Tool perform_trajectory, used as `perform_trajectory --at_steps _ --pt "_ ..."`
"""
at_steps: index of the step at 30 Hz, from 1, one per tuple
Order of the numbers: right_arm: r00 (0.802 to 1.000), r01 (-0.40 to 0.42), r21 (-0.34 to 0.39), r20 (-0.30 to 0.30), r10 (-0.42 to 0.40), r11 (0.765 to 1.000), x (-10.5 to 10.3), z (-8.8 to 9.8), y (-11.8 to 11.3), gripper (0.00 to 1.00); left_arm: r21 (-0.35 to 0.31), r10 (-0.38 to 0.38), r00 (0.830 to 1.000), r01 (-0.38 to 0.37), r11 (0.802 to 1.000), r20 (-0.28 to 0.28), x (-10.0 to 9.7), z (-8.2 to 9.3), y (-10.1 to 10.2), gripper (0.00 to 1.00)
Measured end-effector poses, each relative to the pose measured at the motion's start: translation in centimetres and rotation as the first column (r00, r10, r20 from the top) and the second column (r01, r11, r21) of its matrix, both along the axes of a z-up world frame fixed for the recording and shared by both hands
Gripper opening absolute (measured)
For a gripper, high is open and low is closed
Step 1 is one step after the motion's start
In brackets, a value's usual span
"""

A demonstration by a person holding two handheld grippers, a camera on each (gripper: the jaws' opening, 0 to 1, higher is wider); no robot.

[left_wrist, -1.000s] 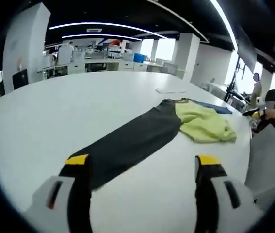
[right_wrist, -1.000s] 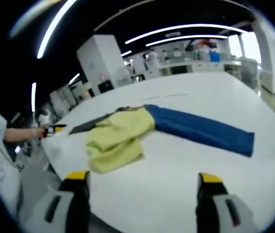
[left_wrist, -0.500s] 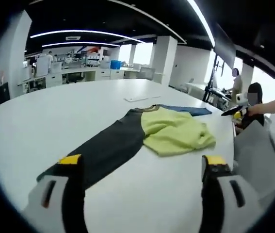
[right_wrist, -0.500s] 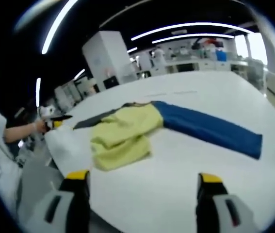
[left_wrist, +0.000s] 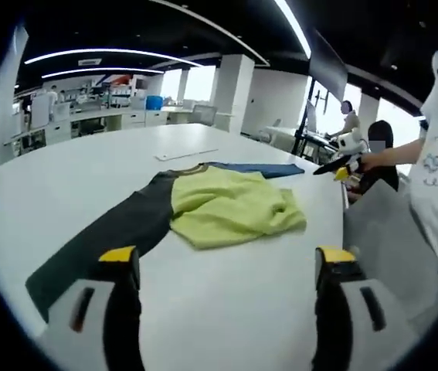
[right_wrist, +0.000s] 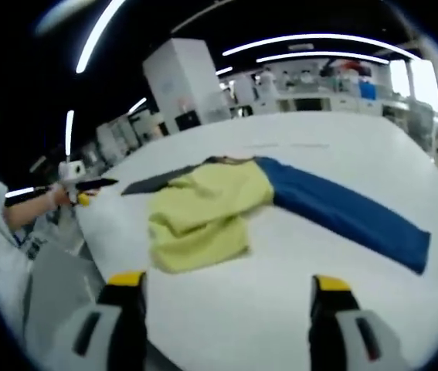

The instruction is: Fold the garment on the visible template until the final outline fits inside the template.

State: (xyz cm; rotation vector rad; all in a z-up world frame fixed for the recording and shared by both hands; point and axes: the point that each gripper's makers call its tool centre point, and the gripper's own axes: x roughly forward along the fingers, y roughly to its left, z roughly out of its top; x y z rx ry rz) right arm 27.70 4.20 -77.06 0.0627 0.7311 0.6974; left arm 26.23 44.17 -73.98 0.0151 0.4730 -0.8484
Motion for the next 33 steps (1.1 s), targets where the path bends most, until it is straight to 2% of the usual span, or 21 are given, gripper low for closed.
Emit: perform_trajectory --at_steps 3,14,16,19,21,24,27,29,31,33 --pt "1.0 -0.018 -0.015 -0.001 0.018 1.0 0.6 -0.3 0.3 0.84 0.017 -0.004 1.0 0.005 1.0 -0.007 -0.6 -0.3 0.1 0.87" --pt "0.997 -0.078 -0.058 -0.004 0.078 0.995 3.2 -1.5 3.2 0.75 -0.036 0.044 0.999 -0.044 0.998 -0.004 -3.1 -0.3 -1.4 0.84" --pt "0.996 -0.088 -0.078 -0.022 0.086 0.993 3.6 -2.2 3.6 0.74 -0.044 0.057 0.998 -0.058 0.997 -0.008 -3.4 -0.6 -1.6 0.83" --pt "0.989 -0.146 -0.116 -0.051 0.141 0.982 3.8 -3.4 4.3 0.72 -0.051 0.071 0.997 -0.071 0.996 -0.018 -3.8 -0.9 -1.7 0.83" --pt "0.988 -0.151 -0.112 -0.054 0.146 0.982 3.9 -3.7 5.0 0.71 -0.053 0.075 0.997 -0.076 0.996 -0.021 -4.0 -1.1 -1.8 0.83" --pt "0.985 -0.167 -0.144 -0.076 0.157 0.975 4.3 -4.4 5.5 0.7 -0.058 0.084 0.996 -0.085 0.995 -0.023 -4.3 -1.2 -1.9 0.82" --pt "0.981 -0.183 -0.182 -0.095 0.167 0.966 4.3 -5.0 6.1 0.63 -0.055 0.088 0.996 -0.09 0.994 -0.027 -4.9 -1.3 -2.2 0.8" --pt "0.981 -0.183 -0.182 -0.103 0.167 0.966 5.4 -5.2 6.1 0.62 -0.056 0.102 0.994 -0.103 0.993 -0.032 -5.1 -1.5 -2.3 0.81" --pt "0.979 -0.184 -0.219 -0.124 0.159 0.958 5.2 -6.2 6.1 0.58 -0.06 0.109 0.993 -0.111 0.992 -0.035 -5.4 -1.7 -2.4 0.81" --pt "0.978 -0.19 -0.213 -0.121 0.168 0.958 5.2 -6.3 6.4 0.58 -0.065 0.115 0.993 -0.117 0.991 -0.038 -5.8 -1.9 -2.5 0.81"
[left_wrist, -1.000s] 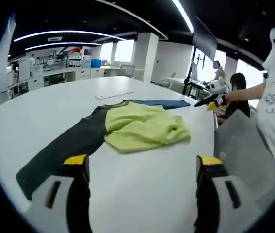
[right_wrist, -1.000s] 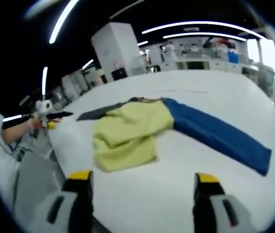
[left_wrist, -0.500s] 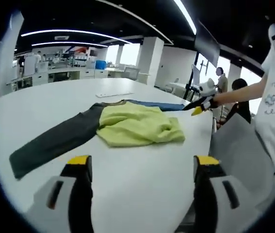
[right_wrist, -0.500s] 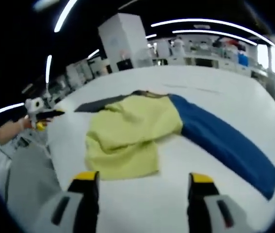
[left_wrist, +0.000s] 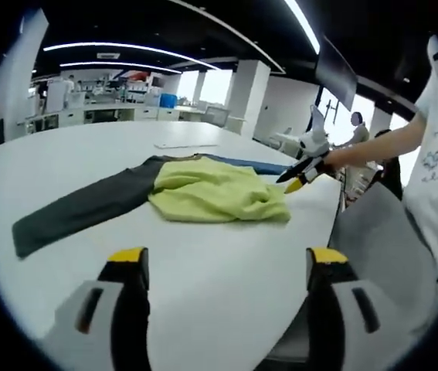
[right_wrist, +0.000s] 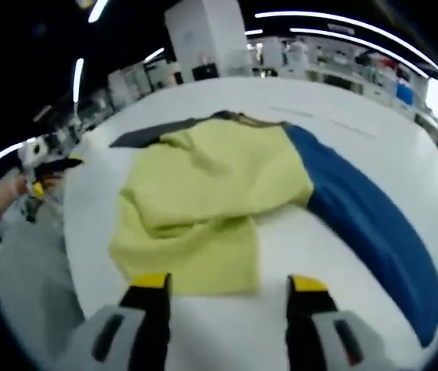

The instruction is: Fold the garment on the visible template until the final outline fits inside the template.

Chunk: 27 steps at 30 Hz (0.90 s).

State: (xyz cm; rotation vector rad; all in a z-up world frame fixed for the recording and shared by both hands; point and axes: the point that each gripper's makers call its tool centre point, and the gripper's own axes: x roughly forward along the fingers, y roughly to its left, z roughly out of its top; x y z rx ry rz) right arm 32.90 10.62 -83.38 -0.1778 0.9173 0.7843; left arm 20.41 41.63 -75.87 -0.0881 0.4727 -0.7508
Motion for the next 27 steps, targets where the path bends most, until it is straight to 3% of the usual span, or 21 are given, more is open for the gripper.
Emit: perform_trajectory --at_steps 6,8,10,12,15,17,27 --pt "1.0 0.003 -0.028 -0.001 -0.003 1.0 0.8 -0.4 -0.4 0.46 -0.004 0.013 1.0 -0.013 1.0 -0.013 -0.7 -0.6 -0.1 0.8" --pt "1.0 0.024 -0.035 -0.005 -0.024 0.999 1.2 -0.6 -0.7 0.33 -0.006 0.018 1.0 -0.018 1.0 -0.012 -0.8 -0.5 -0.1 0.8" --pt "0.999 0.037 -0.037 -0.034 -0.038 0.999 0.7 -0.9 -1.1 0.12 -0.015 0.02 1.0 -0.02 1.0 -0.013 -0.8 -0.5 -0.3 0.79" --pt "0.998 0.056 -0.045 -0.015 -0.056 0.997 1.4 -1.1 -1.7 0.05 -0.015 0.015 1.0 -0.015 1.0 -0.016 -1.0 -0.5 -0.6 0.79" --pt "0.988 0.147 0.036 -0.059 -0.145 0.988 1.4 -1.0 -1.2 0.05 -0.014 0.002 1.0 -0.002 1.0 -0.023 -1.1 -0.7 -0.9 0.78" --pt "0.988 0.146 0.02 -0.055 -0.144 0.989 1.2 -1.2 -1.2 0.0 -0.015 -0.002 1.0 0.002 1.0 -0.026 -0.9 -1.0 -0.9 0.78" --pt "0.989 0.14 0.035 -0.043 -0.139 0.99 -1.3 -0.1 -2.1 0.0 -0.02 -0.022 0.999 0.022 1.0 -0.032 -0.4 -1.4 -2.1 0.76"
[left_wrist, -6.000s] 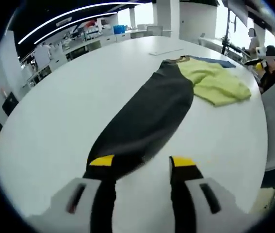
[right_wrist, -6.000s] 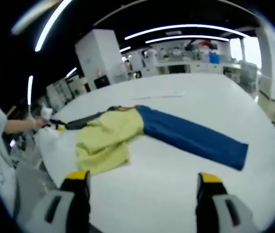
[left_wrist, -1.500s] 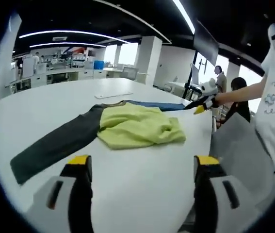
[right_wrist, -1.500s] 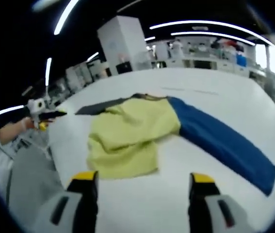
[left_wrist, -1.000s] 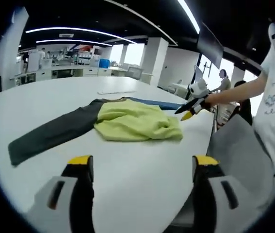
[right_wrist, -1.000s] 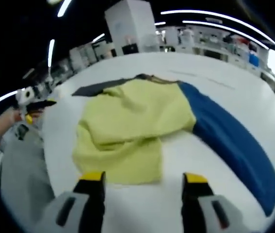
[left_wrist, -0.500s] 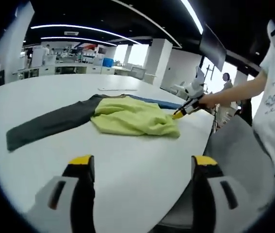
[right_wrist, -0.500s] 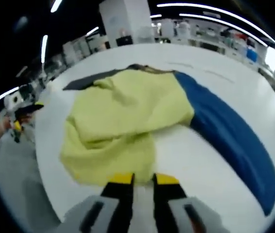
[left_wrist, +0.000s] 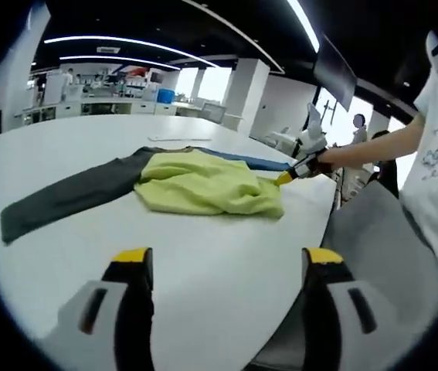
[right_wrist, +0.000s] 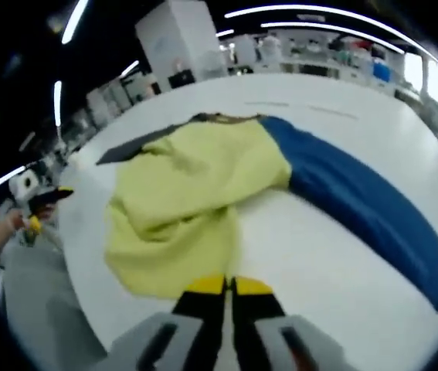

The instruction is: Fold the garment on the visible template until the final outline fits inside the template.

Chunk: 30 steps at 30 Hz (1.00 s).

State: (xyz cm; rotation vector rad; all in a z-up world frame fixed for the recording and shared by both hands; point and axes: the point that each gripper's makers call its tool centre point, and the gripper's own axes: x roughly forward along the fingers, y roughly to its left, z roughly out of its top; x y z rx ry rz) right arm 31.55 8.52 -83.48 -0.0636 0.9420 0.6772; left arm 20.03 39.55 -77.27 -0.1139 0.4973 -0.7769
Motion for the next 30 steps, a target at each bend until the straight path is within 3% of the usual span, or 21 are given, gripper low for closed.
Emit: perform_trajectory --at_steps 4,12,17,24,29,30 --pt "1.0 0.012 0.019 -0.005 -0.012 1.0 -1.6 0.3 -1.0 0.0 -0.002 -0.006 1.0 0.006 1.0 -0.003 0.2 0.0 -0.6 0.74" --pt "0.993 0.115 0.083 -0.017 -0.114 0.99 -5.3 1.8 -3.1 0.0 0.001 -0.025 1.0 0.025 1.0 0.001 1.1 0.6 -2.0 0.73" --pt "0.991 0.135 0.114 -0.026 -0.133 0.984 -7.5 2.8 -3.0 0.0 0.008 -0.047 0.999 0.047 0.999 0.011 1.9 0.6 -2.3 0.72" --pt "0.991 0.135 0.106 -0.032 -0.133 0.985 -9.5 3.2 -2.8 0.0 0.043 -0.084 0.996 0.083 0.996 0.038 3.1 0.5 -3.1 0.68" --pt "0.99 0.137 0.111 -0.034 -0.134 0.984 -10.4 3.8 -2.6 0.0 0.13 -0.131 0.989 0.121 0.984 0.067 4.0 -0.1 -3.4 0.63" --pt "0.989 0.148 0.128 -0.044 -0.143 0.981 -10.5 3.9 -2.5 0.0 0.124 -0.141 0.986 0.13 0.984 0.084 4.3 0.2 -3.7 0.62"
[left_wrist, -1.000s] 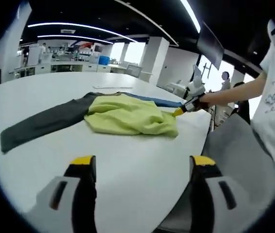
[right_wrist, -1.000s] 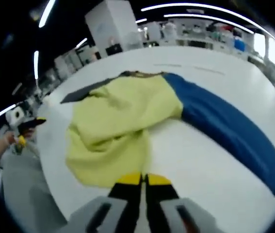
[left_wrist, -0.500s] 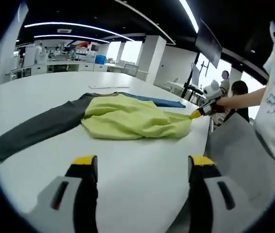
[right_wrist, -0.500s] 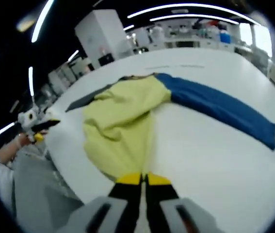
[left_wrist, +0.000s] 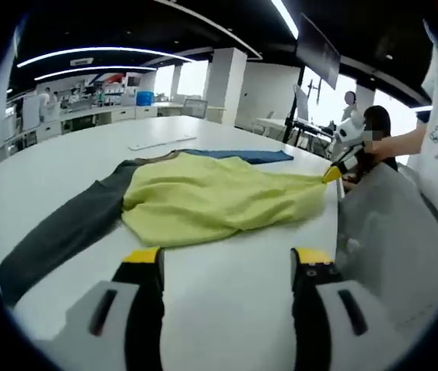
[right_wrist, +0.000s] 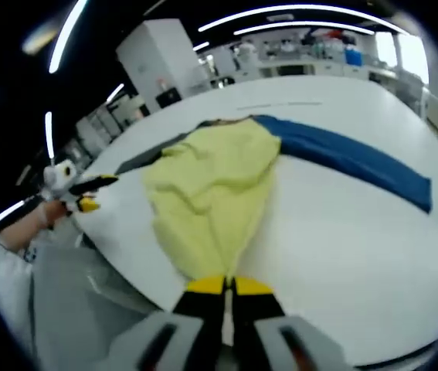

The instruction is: Fold the garment on the visible template until the final outline fits inside the template.

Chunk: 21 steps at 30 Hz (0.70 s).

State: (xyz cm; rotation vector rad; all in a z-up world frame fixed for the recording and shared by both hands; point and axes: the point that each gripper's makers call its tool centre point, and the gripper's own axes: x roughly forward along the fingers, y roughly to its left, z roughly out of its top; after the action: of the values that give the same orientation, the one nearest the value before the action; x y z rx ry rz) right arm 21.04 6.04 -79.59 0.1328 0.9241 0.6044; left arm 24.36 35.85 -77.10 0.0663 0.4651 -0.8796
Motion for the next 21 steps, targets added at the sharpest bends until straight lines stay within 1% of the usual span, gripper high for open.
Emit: perform_trajectory --at_steps 1,2,3,4,5,6,8,9,10,12,13,14,15,16,17,18,19,21 --pt "1.0 0.009 0.02 -0.007 -0.009 1.0 -0.1 0.2 0.2 0.0 -0.008 -0.005 1.0 0.005 1.0 0.009 0.2 0.2 -0.2 0.62" --pt "1.0 0.013 0.029 -0.007 -0.013 0.999 -0.2 0.3 0.2 0.0 0.015 -0.012 1.0 0.012 1.0 0.022 0.7 0.1 -0.3 0.61" --pt "1.0 0.02 0.034 -0.005 -0.02 0.999 -0.1 0.4 0.1 0.0 0.047 -0.024 0.999 0.023 0.999 0.038 1.0 0.0 -0.3 0.58" --pt "1.0 0.028 0.04 -0.006 -0.028 0.999 -0.2 0.5 0.0 0.0 0.092 -0.053 0.996 0.046 0.995 0.068 1.4 -0.1 -0.5 0.55" --pt "0.999 0.046 0.058 -0.009 -0.046 0.997 -0.2 0.8 0.0 0.0 0.121 -0.07 0.994 0.06 0.991 0.081 1.6 -0.1 -0.7 0.52" --pt "0.998 0.056 0.07 -0.012 -0.056 0.996 -0.2 0.9 0.0 0.0 0.168 -0.101 0.991 0.085 0.982 0.091 1.9 -0.3 -1.0 0.49" --pt "0.998 0.062 0.072 -0.006 -0.062 0.995 -0.2 1.2 0.0 0.0 0.232 -0.156 0.981 0.127 0.964 0.112 2.3 -0.5 -1.5 0.44" --pt "0.998 0.064 0.072 -0.004 -0.064 0.995 -0.2 1.3 0.0 0.0 0.272 -0.186 0.975 0.149 0.951 0.117 2.4 -0.8 -1.6 0.41" --pt "0.997 0.071 0.075 -0.003 -0.071 0.995 -0.1 1.3 -0.1 0.0 0.32 -0.235 0.964 0.186 0.929 0.123 2.6 -1.2 -2.1 0.39" --pt "0.996 0.09 0.087 -0.003 -0.09 0.992 0.1 1.3 -0.3 0.0 0.396 -0.289 0.951 0.223 0.891 0.113 2.8 -2.1 -2.2 0.35" --pt "0.995 0.098 0.097 -0.004 -0.098 0.99 0.2 1.4 -0.3 0.0 0.445 -0.308 0.945 0.229 0.865 0.111 3.4 -2.7 -2.2 0.33" --pt "0.994 0.111 0.109 -0.008 -0.111 0.988 0.3 1.4 -0.4 0.0 0.49 -0.352 0.929 0.256 0.833 0.114 3.6 -3.2 -2.5 0.31" --pt "0.993 0.116 0.113 -0.008 -0.116 0.987 0.3 1.4 -0.5 0.0 0.493 -0.374 0.921 0.277 0.825 0.109 3.6 -3.6 -2.8 0.3" --pt "0.993 0.121 0.116 -0.009 -0.121 0.986 0.4 1.5 -0.5 0.0 0.522 -0.397 0.914 0.296 0.8 0.09 3.8 -4.1 -2.9 0.28" --pt "0.992 0.124 0.117 -0.011 -0.124 0.985 0.3 1.5 -0.5 0.0 0.541 -0.411 0.908 0.306 0.783 0.082 4.0 -4.4 -2.9 0.26" --pt "0.992 0.128 0.117 -0.013 -0.128 0.985 0.3 1.4 -0.5 0.0 0.574 -0.434 0.898 0.317 0.755 0.075 4.2 -4.8 -2.8 0.25" --pt "0.991 0.131 0.118 -0.012 -0.131 0.984 0.4 1.4 -0.6 0.0 0.628 -0.476 0.875 0.323 0.708 0.086 4.7 -5.1 -2.7 0.25" --pt "0.99 0.139 0.123 -0.015 -0.138 0.983 0.4 1.3 -0.8 0.0 0.658 -0.495 0.865 0.328 0.678 0.079 5.1 -5.5 -2.6 0.24"
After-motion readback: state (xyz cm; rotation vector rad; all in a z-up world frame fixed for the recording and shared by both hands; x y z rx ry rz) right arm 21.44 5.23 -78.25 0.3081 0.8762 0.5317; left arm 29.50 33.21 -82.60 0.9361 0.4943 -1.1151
